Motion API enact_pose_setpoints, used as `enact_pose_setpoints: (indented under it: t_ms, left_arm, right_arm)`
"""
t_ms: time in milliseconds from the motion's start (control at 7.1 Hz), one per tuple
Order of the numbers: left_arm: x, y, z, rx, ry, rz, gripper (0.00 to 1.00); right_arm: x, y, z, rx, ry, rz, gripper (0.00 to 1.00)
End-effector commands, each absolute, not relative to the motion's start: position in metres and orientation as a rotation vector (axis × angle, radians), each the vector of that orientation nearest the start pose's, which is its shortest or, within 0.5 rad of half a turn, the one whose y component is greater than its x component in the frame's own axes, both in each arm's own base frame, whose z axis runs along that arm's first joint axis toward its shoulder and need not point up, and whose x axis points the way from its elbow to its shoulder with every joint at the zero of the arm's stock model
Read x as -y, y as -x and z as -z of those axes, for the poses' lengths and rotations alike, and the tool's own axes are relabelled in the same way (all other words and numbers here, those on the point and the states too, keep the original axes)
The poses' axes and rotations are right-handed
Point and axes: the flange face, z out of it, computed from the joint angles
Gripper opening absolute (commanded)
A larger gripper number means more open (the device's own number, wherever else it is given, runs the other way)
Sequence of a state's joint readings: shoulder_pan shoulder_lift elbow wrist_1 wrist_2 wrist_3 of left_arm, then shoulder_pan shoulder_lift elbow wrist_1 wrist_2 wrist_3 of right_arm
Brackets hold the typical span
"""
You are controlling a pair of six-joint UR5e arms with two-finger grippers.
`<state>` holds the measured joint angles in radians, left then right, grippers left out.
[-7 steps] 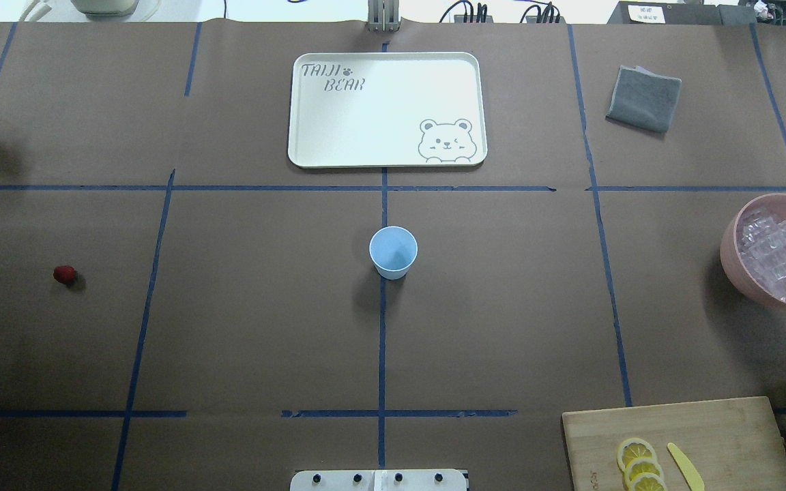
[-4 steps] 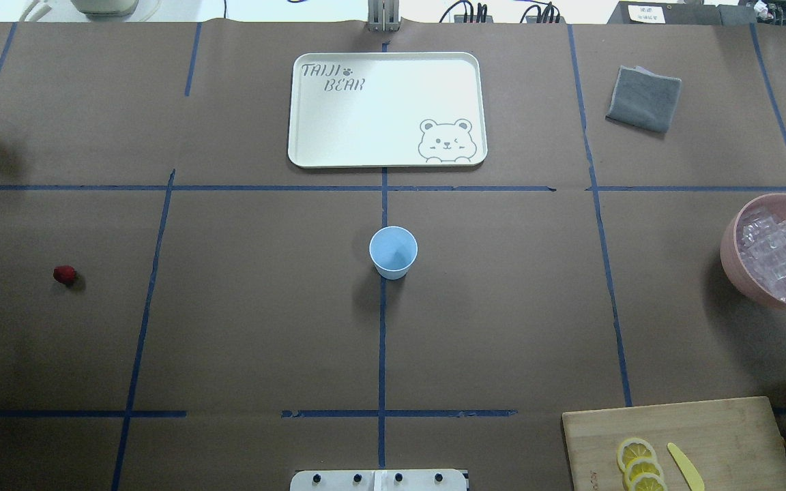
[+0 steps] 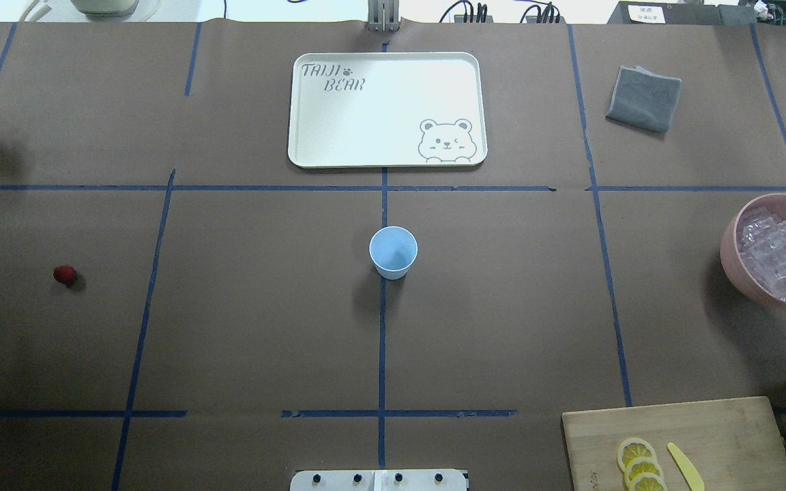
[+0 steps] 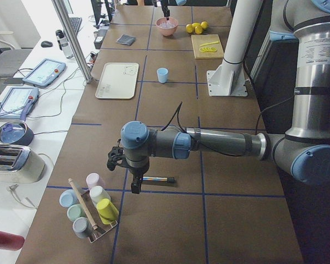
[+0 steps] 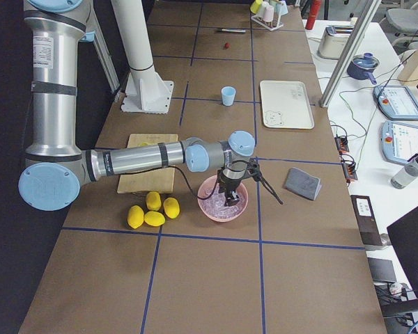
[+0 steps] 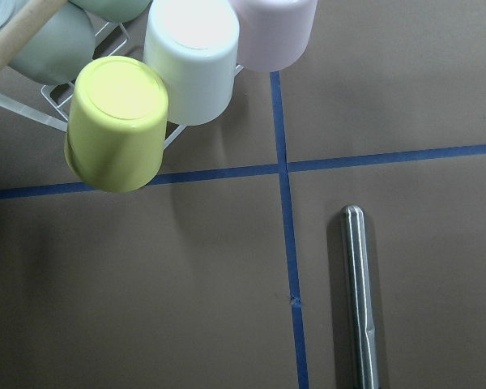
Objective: Mash ice and strawberries in cup
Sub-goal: 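Lower the right gripper into the bowl and grasp an ice cube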
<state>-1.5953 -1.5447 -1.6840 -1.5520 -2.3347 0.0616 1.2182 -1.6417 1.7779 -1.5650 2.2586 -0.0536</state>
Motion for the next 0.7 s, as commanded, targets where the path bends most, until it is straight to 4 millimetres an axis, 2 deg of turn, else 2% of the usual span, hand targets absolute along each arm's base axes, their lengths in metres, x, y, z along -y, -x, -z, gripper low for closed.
enact_pose_setpoints:
  t_ms: [0,563]
  left_arm:
    - [0.4823,0.0763,-0.6180,-0.760,-0.099,-0.063,1.00]
    - [0.4824,0.0763,-0.6172,-0.760,-0.100,-0.063,1.00]
  right_arm:
    - [0.4615,0.1048,-0.6002,0.673,-0.023,0.457,0.64]
    - [0.4602,0.1126,-0.6079,0.669,-0.004,0.468,0.63]
